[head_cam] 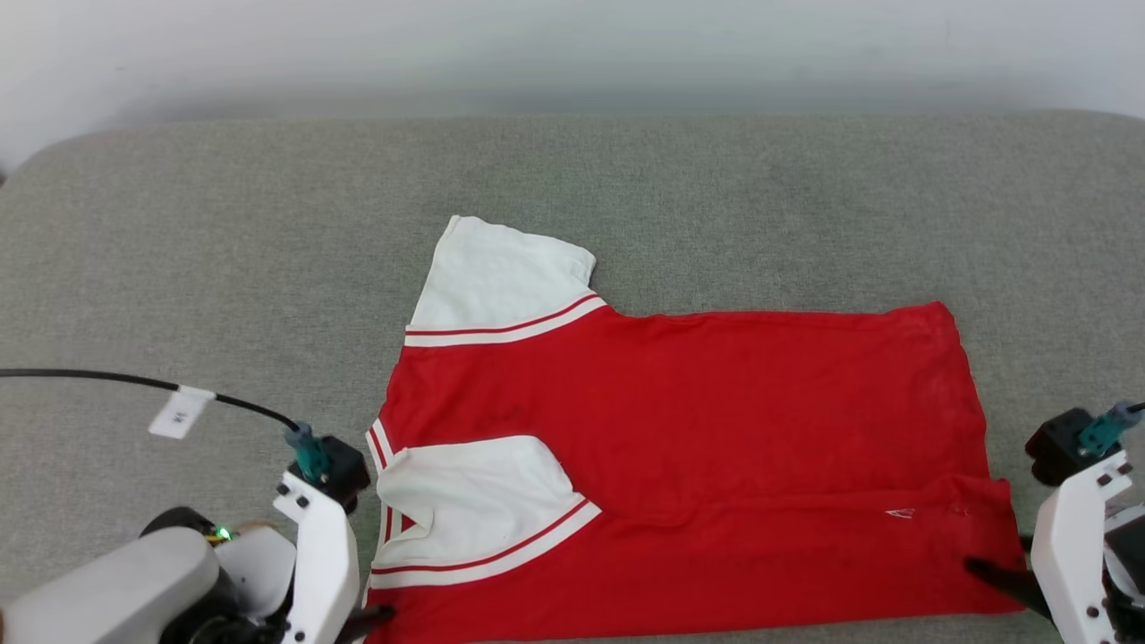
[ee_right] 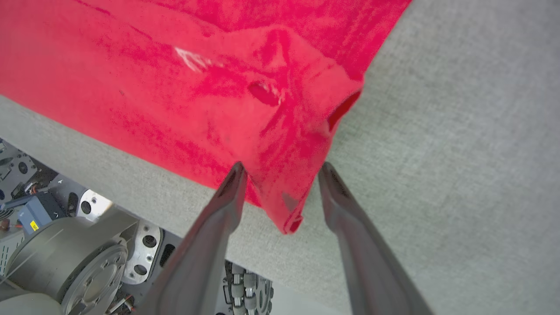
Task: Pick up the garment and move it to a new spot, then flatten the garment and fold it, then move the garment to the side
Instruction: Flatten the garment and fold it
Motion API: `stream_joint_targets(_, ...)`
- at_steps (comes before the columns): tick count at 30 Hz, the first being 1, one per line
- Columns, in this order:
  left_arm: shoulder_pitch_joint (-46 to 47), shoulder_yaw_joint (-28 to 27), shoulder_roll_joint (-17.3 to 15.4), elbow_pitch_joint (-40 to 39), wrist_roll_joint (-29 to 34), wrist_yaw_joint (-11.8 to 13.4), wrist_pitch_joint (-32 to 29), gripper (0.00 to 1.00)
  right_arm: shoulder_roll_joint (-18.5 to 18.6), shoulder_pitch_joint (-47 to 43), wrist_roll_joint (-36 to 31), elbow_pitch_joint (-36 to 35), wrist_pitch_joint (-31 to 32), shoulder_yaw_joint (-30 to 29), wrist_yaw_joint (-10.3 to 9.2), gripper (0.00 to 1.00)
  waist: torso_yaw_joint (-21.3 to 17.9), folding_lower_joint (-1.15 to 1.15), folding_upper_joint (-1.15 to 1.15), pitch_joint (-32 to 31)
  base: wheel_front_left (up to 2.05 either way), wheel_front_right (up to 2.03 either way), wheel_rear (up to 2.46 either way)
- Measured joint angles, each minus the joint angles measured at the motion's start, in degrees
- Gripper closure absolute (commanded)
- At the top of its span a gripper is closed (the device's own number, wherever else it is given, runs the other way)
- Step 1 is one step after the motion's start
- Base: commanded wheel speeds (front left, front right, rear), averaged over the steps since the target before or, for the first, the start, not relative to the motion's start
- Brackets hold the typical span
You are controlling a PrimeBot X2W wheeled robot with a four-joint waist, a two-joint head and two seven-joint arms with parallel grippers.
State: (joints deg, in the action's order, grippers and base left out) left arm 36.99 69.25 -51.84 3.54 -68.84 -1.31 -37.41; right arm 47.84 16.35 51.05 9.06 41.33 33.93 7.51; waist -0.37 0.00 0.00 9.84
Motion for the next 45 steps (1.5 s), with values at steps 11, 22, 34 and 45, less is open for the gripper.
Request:
stream_joint_targets(11, 6.39, -6.97, -0.77, 1.21, 3.54, 1.38, 9.62, 0.00, -6.41, 0.63, -11.54, -3.02, -21.48, -12.15, 0.01, 0.00, -0.44, 0.00, 0.00, -1.99, 0.00, 0.00, 0.00)
stream_joint_targets(22, 15.49, -11.82, 2.94, 7.36, 10.60, 3.92, 18.01, 0.00, -24.61, -4.46, -30.26, -12.61, -41.96, -31.26, 0.00, 0.00, -3.32, 0.00, 0.00, 2.08, 0.00, 0.00, 0.00)
stream_joint_targets(34, 30.62, -14.50, 6.23, 17.48, 10.69, 2.79, 9.34, 0.00, -38.47, -11.67, -40.36, -24.07, -46.63, -34.85, 0.00, 0.00, -7.25, 0.01, 0.00, 11.16, 0.00, 0.00, 0.00)
stream_joint_targets(45, 40.92, -9.59, 8.79, 22.79, 7.60, -0.31, -15.92, 0.00, -38.84, -8.93, -42.54, -24.38, -47.88, -32.21, 0.00, 0.00, -10.81, 0.01, 0.00, 19.73, 0.00, 0.00, 0.00)
